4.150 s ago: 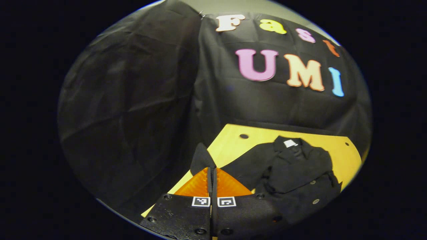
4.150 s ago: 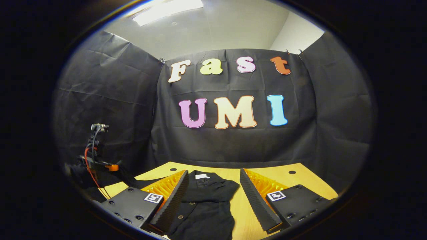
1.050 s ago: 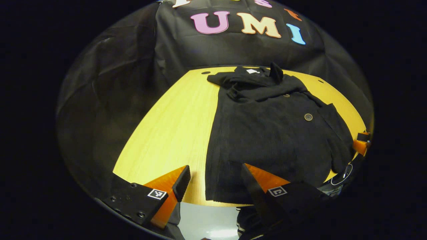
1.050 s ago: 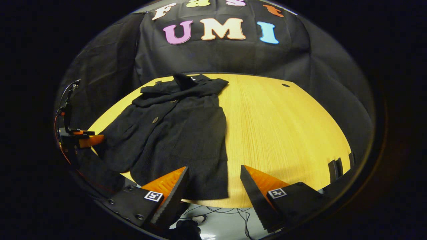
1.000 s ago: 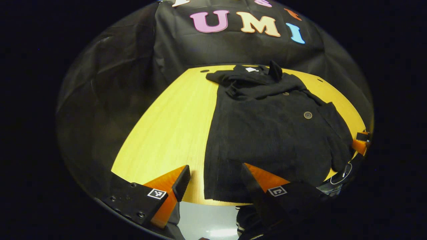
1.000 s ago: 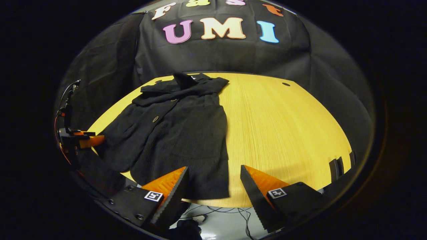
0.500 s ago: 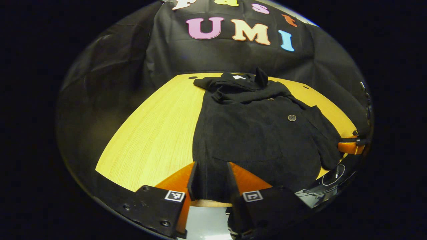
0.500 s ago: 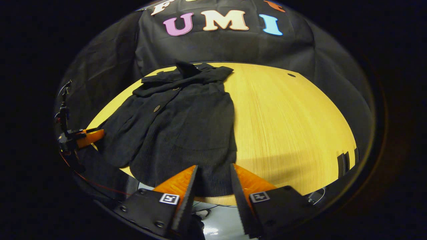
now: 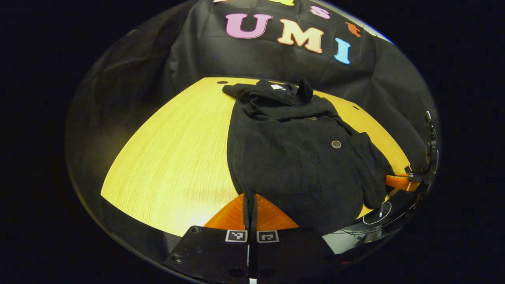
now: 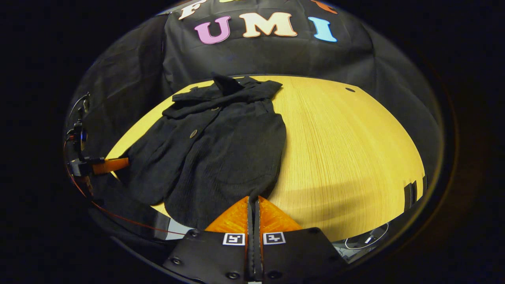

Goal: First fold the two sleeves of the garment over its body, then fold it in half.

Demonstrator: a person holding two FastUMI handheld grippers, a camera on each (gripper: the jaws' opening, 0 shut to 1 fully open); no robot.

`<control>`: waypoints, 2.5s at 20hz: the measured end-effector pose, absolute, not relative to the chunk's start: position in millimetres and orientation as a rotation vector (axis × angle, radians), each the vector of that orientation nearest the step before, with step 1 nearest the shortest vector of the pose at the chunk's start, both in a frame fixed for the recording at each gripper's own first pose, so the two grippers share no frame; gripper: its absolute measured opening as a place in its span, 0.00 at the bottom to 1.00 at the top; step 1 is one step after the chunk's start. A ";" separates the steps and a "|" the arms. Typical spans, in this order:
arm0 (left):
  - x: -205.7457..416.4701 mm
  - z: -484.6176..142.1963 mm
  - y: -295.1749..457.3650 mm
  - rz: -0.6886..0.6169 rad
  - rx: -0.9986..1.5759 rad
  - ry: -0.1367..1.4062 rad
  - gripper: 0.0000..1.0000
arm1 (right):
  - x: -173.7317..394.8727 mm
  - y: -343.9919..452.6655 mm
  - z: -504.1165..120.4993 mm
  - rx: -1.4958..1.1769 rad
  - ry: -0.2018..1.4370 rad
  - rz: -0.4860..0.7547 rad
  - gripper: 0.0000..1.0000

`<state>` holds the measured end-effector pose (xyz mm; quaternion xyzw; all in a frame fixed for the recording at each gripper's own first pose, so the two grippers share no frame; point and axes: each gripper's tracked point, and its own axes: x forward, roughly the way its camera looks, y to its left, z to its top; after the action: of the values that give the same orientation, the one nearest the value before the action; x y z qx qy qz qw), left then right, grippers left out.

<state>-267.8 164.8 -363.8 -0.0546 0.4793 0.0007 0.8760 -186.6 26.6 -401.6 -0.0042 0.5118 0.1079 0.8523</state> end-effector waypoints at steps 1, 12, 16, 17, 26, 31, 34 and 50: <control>-264.3 -357.8 162.4 -0.002 -0.117 0.995 0.00 | -181.7 32.5 -392.6 0.009 1.053 0.241 0.02; -152.3 -284.6 154.5 -0.030 -0.152 0.831 0.00 | -63.1 64.8 -304.7 0.032 0.826 0.301 0.03; -102.6 -270.0 169.5 -0.010 -0.129 0.762 0.00 | -20.0 76.0 -286.3 0.037 0.769 0.303 0.02; -93.0 -268.5 170.7 -0.013 -0.128 0.759 0.00 | -9.8 78.4 -283.2 0.040 0.757 0.303 0.02; 12.4 -258.7 184.9 -0.063 -0.108 0.683 0.00 | 97.8 109.8 -256.8 0.034 0.655 0.277 0.02; 66.6 -282.4 203.9 -0.083 -0.087 0.696 0.00 | 160.9 115.4 -266.7 0.008 0.641 0.229 0.02; 94.0 -305.5 216.6 -0.076 -0.072 0.727 0.00 | 196.7 112.1 -279.0 -0.023 0.640 0.173 0.02; 148.7 -197.3 212.3 0.117 0.143 0.330 0.93 | 211.5 86.6 -185.6 -0.096 0.298 0.025 0.98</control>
<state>148.7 212.3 -197.3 0.0713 0.1638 0.0582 0.9822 211.5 86.6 -185.6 -0.0479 0.1485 0.0124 0.9877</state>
